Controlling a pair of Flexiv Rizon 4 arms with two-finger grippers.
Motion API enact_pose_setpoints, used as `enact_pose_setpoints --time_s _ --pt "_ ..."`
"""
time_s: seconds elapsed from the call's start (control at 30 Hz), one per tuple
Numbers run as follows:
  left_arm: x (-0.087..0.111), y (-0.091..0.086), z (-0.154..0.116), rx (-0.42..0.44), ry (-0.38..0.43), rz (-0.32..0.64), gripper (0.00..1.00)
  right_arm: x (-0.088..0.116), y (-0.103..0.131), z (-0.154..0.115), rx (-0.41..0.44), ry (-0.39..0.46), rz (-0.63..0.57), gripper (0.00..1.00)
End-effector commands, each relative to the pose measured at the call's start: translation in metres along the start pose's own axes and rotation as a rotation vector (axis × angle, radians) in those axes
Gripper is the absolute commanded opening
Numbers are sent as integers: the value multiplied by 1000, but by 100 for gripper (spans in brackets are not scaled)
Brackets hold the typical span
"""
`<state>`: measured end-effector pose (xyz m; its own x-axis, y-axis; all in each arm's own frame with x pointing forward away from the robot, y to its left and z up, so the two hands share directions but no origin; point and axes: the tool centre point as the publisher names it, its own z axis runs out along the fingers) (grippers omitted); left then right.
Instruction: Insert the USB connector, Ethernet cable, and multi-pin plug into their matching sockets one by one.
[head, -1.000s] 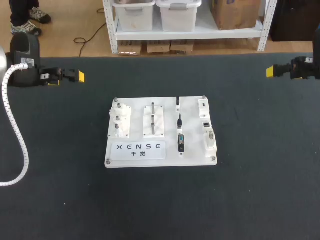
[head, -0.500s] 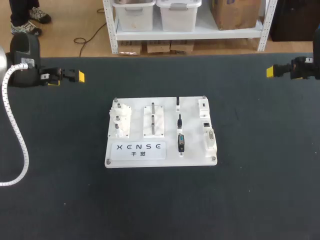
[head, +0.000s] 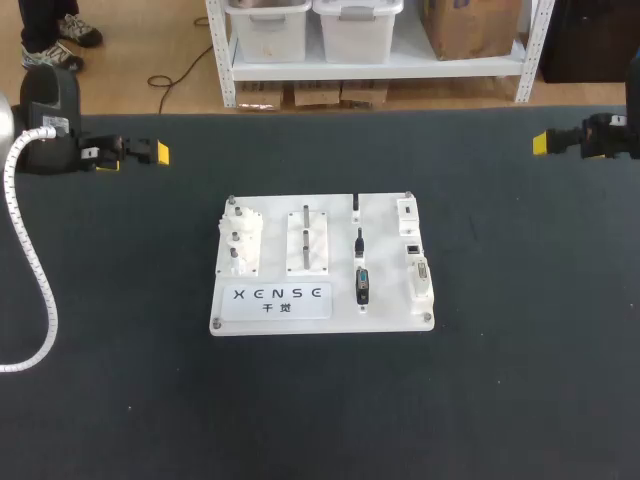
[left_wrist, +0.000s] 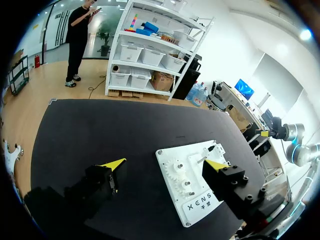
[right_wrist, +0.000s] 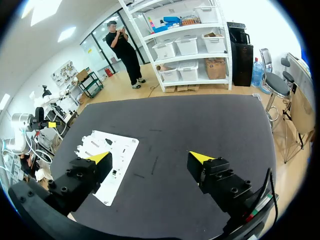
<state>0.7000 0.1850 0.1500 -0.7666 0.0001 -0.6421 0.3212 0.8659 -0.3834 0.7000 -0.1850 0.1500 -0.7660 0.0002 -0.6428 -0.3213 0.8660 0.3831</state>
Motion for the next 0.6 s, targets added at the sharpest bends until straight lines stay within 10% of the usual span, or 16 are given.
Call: enact_pose_setpoints --time_s 0.03,0.33,0.6 --pt "0 0 0 0 0 0 100 0 0 0 0 0 0 100" --pt "0 0 0 0 0 0 100 -5 5 7 35 21 -8 100" --pt "0 0 0 0 0 0 100 -23 52 53 301 157 -119 100"
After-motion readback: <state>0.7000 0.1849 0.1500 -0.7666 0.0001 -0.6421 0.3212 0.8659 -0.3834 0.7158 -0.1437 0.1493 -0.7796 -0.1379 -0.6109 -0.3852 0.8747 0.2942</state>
